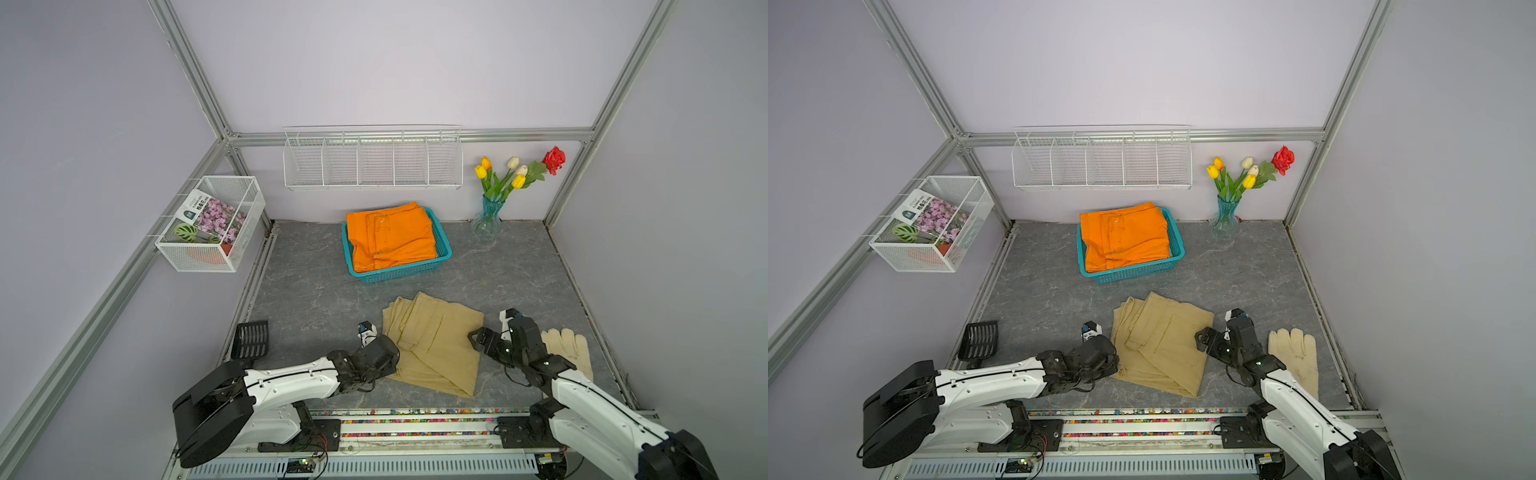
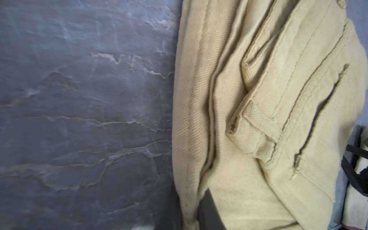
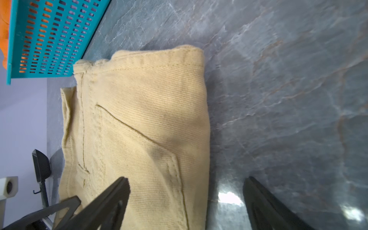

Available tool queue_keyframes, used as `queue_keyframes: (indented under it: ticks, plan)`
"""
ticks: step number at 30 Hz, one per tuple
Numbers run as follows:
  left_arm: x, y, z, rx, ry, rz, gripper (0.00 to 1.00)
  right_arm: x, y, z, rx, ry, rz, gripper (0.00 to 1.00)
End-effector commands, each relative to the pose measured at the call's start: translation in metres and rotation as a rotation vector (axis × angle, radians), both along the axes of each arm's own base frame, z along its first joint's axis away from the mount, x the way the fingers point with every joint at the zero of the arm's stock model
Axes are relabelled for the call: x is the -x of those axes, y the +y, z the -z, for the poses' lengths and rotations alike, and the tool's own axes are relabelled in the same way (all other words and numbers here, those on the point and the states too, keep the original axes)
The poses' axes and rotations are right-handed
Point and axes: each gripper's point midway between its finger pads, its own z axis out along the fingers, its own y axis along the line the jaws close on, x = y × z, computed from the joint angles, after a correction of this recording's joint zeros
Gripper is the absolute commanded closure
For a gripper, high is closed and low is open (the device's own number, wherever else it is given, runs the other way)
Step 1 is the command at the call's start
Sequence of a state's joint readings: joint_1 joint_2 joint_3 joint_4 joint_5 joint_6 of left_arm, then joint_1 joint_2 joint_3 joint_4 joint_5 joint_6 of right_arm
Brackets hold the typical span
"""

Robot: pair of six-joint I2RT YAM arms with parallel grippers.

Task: Put the folded long pants in the basket
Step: Move the long pant to the center of the board.

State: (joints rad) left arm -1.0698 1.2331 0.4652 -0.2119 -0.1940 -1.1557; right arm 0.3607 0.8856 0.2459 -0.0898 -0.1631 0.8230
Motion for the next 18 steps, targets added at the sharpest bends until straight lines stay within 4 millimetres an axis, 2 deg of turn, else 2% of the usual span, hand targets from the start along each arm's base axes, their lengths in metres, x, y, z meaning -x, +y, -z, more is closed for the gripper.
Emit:
queue_keyframes:
  ticks: [1,3,8,10,11,13,15,18]
  plan:
    - [0.002,0.012,0.006,-0.061,-0.004,0.005,0.81,0.007,0.004,0.014,0.018,0.030,-0.007,0.06]
    - [-0.002,0.017,-0.001,-0.085,-0.029,-0.007,0.52,0.006,0.016,0.018,0.011,0.042,-0.047,0.07]
    - [-0.022,0.049,-0.036,-0.110,-0.138,-0.107,0.26,0.004,0.032,0.029,0.027,0.071,-0.100,0.18]
    - [-0.030,0.052,-0.048,-0.055,-0.187,-0.092,0.22,0.003,0.033,0.032,0.037,0.067,-0.108,0.33]
    - [-0.035,0.051,-0.056,-0.018,-0.215,-0.088,0.16,0.002,0.034,0.032,0.042,0.066,-0.109,0.46]
    - [-0.044,0.051,-0.063,0.018,-0.252,-0.085,0.12,-0.001,0.034,0.033,0.046,0.064,-0.106,0.68]
    - [-0.052,0.048,-0.059,0.039,-0.230,-0.077,0.12,-0.003,0.035,0.032,0.050,0.064,-0.110,0.86]
    - [-0.061,0.039,-0.040,0.059,-0.156,-0.048,0.12,-0.006,0.038,0.033,0.053,0.065,-0.125,0.98]
